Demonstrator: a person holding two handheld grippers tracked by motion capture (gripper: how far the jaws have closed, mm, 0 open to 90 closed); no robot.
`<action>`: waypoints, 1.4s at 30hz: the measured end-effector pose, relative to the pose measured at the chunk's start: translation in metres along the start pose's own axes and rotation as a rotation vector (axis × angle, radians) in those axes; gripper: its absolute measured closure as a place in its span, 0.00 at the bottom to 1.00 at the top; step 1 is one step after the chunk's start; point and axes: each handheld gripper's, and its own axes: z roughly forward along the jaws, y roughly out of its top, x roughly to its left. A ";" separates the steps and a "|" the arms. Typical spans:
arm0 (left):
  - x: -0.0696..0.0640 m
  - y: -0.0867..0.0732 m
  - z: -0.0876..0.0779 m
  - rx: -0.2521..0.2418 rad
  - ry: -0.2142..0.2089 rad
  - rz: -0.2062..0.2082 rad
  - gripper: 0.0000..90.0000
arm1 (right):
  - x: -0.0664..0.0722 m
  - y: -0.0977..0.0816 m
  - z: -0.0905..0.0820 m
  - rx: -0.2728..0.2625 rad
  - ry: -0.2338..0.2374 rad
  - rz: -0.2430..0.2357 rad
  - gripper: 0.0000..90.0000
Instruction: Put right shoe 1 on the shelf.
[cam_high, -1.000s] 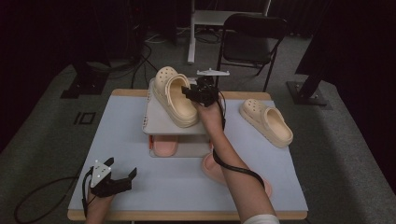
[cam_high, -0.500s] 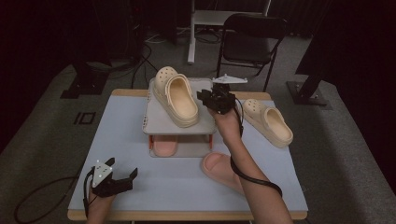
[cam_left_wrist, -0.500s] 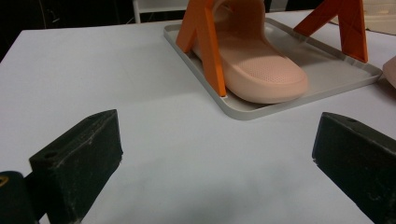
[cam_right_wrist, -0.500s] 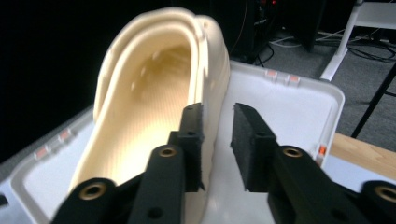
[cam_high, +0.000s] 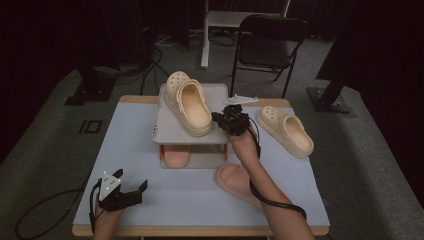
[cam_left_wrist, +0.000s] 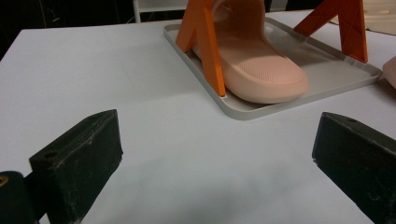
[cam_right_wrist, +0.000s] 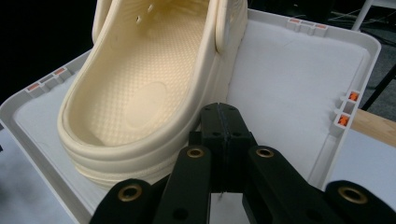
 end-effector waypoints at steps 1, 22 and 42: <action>0.000 0.000 0.000 0.000 -0.001 0.000 0.02 | 0.000 0.000 0.000 -0.002 0.002 0.008 1.00; -0.001 0.000 0.001 -0.001 -0.003 0.001 0.02 | 0.015 0.003 0.008 -0.018 0.079 0.023 1.00; -0.001 0.001 0.001 -0.001 -0.005 0.006 0.02 | 0.046 0.017 0.024 -0.029 0.135 -0.009 1.00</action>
